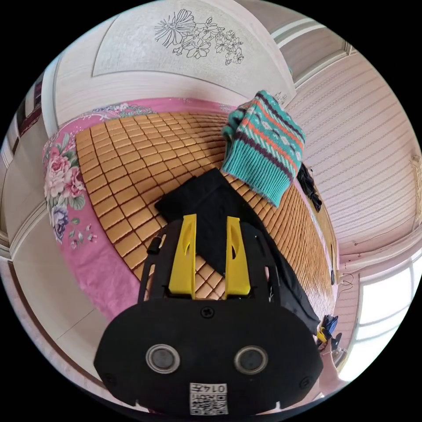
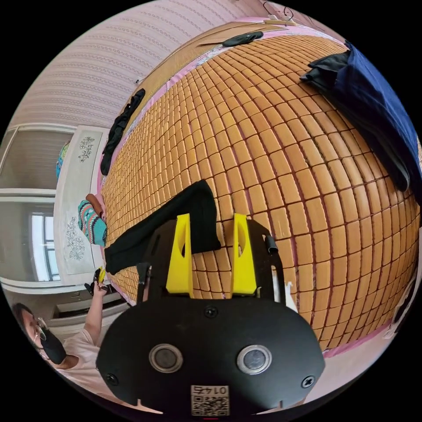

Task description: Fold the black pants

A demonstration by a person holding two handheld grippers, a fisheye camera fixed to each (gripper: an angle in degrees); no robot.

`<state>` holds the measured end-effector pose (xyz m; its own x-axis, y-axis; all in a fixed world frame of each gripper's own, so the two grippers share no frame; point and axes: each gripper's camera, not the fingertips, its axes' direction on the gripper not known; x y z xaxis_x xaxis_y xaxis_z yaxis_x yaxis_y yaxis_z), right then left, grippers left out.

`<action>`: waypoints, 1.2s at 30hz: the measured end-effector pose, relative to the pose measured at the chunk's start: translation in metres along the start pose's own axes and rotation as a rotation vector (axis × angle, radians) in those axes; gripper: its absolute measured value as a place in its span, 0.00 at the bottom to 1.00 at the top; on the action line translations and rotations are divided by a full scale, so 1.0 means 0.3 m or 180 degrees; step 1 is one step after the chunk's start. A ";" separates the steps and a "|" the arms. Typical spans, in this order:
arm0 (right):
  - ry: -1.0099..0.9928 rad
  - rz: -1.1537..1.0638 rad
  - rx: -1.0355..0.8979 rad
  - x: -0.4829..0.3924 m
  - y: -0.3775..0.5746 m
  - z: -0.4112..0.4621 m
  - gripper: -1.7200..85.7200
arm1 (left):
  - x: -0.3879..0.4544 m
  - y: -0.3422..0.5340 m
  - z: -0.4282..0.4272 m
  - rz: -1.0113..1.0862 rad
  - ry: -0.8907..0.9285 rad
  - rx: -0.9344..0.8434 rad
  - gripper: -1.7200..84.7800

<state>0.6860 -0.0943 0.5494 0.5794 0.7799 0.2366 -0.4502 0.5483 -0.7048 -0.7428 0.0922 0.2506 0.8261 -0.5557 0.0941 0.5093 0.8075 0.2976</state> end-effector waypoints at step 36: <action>0.0047 0.0058 -0.0609 0.181 0.525 -0.193 0.03 | 0.252 0.260 -0.257 0.1205 -0.0289 -0.0763 0.07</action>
<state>0.6858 0.0169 0.4124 0.5828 0.7840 0.2138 -0.3242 0.4656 -0.8235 -0.6221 0.1285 0.2077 0.9457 -0.2191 0.2400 0.2260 0.9741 -0.0011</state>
